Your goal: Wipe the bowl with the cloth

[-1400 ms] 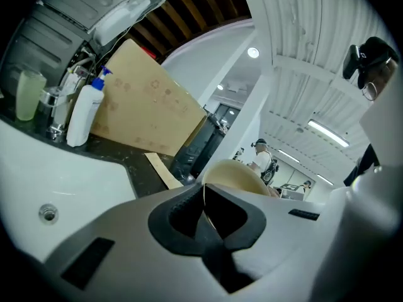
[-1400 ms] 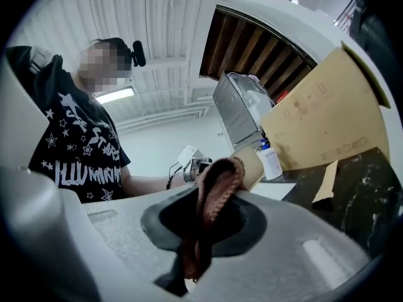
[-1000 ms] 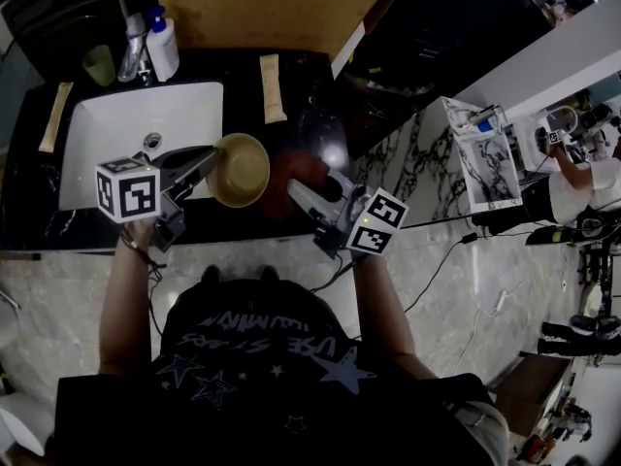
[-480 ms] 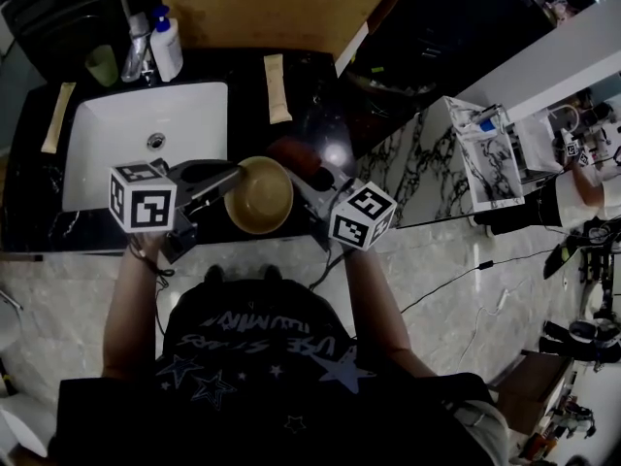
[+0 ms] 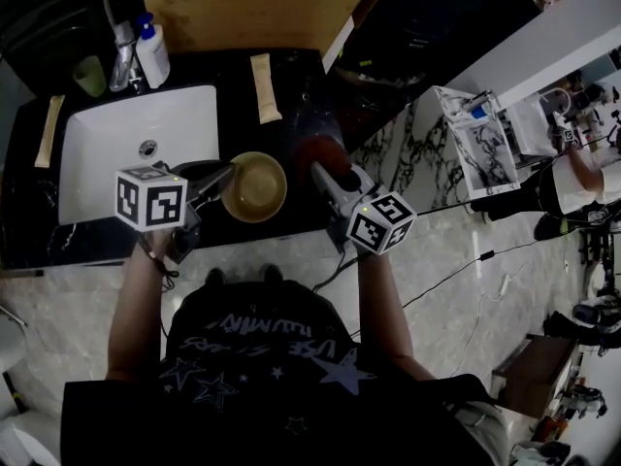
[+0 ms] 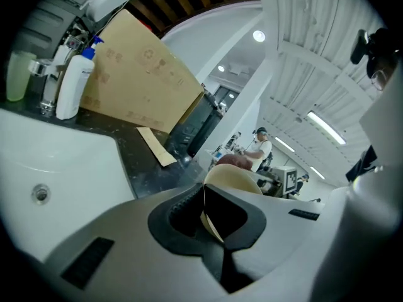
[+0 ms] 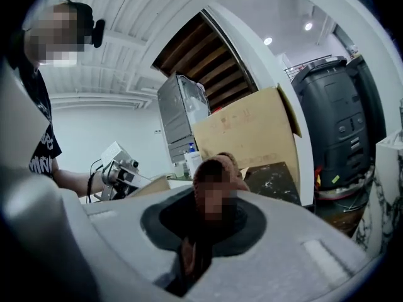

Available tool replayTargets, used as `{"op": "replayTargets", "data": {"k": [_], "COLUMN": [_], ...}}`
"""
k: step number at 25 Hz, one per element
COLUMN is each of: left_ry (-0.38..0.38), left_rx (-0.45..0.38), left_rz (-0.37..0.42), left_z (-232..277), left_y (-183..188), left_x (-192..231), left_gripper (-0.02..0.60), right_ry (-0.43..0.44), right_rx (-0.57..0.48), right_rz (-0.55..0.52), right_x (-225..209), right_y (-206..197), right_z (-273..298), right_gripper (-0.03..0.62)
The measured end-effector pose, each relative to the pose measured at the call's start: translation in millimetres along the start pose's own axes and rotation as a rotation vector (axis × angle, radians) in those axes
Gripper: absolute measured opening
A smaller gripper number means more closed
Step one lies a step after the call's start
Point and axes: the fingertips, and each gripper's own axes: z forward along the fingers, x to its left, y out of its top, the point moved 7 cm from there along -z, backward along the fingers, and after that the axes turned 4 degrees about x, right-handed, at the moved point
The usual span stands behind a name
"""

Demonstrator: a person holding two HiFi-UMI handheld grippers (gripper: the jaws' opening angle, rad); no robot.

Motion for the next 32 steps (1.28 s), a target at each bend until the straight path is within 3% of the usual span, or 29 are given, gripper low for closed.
{"op": "replayTargets", "data": {"k": [3,12,18,23,26,32], "left_ry": [0.075,0.164,0.191,0.275,0.315,0.404], "left_rx": [0.061,0.151,0.086,0.029,-0.004,-0.078], "left_rz": [0.010,-0.014,-0.060,0.012,0.015,0.009], "left_z": [15,53,56,55,54,43], "left_y": [-1,-11,-11,-10,-12,-18], "left_x": [3,5,0,-6,-9,-17], "left_gripper": [0.018,0.018,0.020,0.022,0.138,0.138], "right_ry": [-0.035,-0.093,-0.077,-0.037,-0.001,0.079], "right_rx": [-0.012,-0.032,-0.061,-0.058,-0.049,-0.037], "right_rz": [-0.004,-0.009,0.031,0.036,0.038,0.018], "right_x": [-2,-12,-24,-36,-44,-57], "right_y": [0,-8,-13,-15,-17,-15], "right_z": [-14,-51,-75,-85,-87,-85], "right_gripper": [0.051,0.051,0.052,0.052,0.052,0.052]}}
